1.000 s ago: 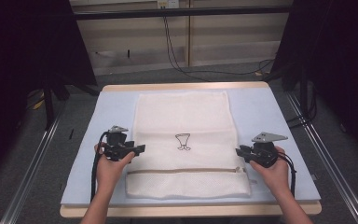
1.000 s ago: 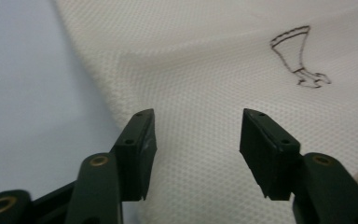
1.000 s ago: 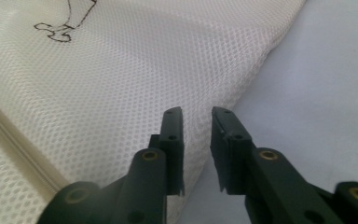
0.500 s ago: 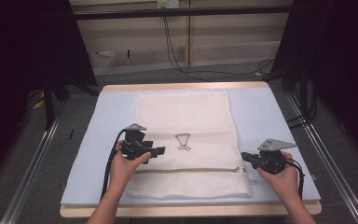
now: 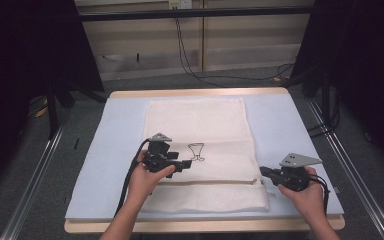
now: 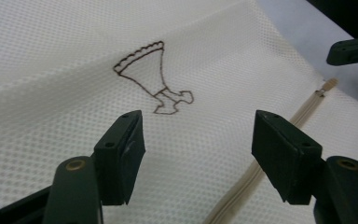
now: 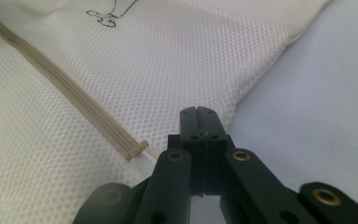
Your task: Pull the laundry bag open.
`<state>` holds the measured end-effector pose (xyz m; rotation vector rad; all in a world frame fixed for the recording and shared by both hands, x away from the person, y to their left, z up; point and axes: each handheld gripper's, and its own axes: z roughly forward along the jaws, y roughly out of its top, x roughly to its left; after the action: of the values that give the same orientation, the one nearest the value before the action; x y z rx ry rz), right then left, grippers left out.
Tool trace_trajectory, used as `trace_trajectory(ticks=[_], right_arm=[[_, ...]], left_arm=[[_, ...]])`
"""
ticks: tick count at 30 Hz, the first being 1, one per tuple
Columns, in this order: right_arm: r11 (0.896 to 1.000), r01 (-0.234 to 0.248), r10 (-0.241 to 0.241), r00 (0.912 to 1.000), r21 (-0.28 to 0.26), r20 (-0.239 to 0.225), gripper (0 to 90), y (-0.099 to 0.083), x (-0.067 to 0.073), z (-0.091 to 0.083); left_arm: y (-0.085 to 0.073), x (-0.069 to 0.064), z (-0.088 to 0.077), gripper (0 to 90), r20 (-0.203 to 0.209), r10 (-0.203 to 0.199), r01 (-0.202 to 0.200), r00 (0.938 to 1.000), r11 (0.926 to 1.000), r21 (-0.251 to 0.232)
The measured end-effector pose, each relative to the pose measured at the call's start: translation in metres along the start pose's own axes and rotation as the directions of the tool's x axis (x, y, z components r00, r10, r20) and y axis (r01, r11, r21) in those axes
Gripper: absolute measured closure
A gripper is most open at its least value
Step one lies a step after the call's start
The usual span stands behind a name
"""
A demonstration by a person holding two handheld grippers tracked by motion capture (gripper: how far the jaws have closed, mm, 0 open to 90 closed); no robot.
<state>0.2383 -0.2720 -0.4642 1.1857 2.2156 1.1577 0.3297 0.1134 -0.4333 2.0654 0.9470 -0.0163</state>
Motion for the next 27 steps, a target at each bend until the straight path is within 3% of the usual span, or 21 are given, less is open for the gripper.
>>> trace_trajectory(ticks=[4, 7, 13, 15, 18, 24, 25, 27], right_arm=[[1.000, -0.009, 0.009, 1.0000, 0.000, -0.003, 90.0, -0.005, 0.001, -0.004], [1.000, 0.002, -0.002, 1.0000, 0.001, -0.004, 90.0, -0.007, 0.003, -0.007], [1.000, 0.005, -0.005, 0.9999, -0.006, -0.015, 90.0, -0.009, 0.007, -0.009], [1.000, 0.004, -0.004, 0.9999, -0.003, -0.013, 90.0, -0.010, 0.007, -0.010], [1.000, 0.007, -0.007, 0.9999, 0.000, -0.013, 90.0, -0.011, 0.007, -0.010], [1.000, 0.017, -0.017, 0.9998, 0.014, -0.013, 90.0, -0.012, 0.007, -0.009], [1.000, 0.014, -0.014, 0.9998, 0.014, -0.013, 90.0, -0.012, 0.008, -0.008], [1.000, 0.019, -0.019, 0.9996, 0.014, -0.023, 90.0, -0.012, 0.009, -0.007]], left_arm=[[0.001, -0.011, 0.010, 36.1, 0.047, -0.025, 0.026, 0.9986, 0.9996, -0.009], [0.004, -0.020, 0.016, 39.0, 0.083, -0.045, 0.043, 0.9956, 0.9989, 0.021], [0.007, -0.036, 0.031, 44.8, 0.104, -0.088, 0.082, 0.9907, 0.9948, 0.061], [0.009, -0.041, 0.036, 49.0, 0.122, -0.123, 0.111, 0.9850, 0.9892, 0.095], [0.011, -0.049, 0.045, 51.6, 0.126, -0.136, 0.122, 0.9827, 0.9863, 0.111], [0.014, -0.064, 0.062, 55.5, 0.173, -0.176, 0.152, 0.9690, 0.9775, 0.146], [0.015, -0.066, 0.064, 55.6, 0.167, -0.174, 0.149, 0.9706, 0.9773, 0.150], [0.015, -0.070, 0.068, 56.0, 0.177, -0.182, 0.155, 0.9673, 0.9755, 0.156]])
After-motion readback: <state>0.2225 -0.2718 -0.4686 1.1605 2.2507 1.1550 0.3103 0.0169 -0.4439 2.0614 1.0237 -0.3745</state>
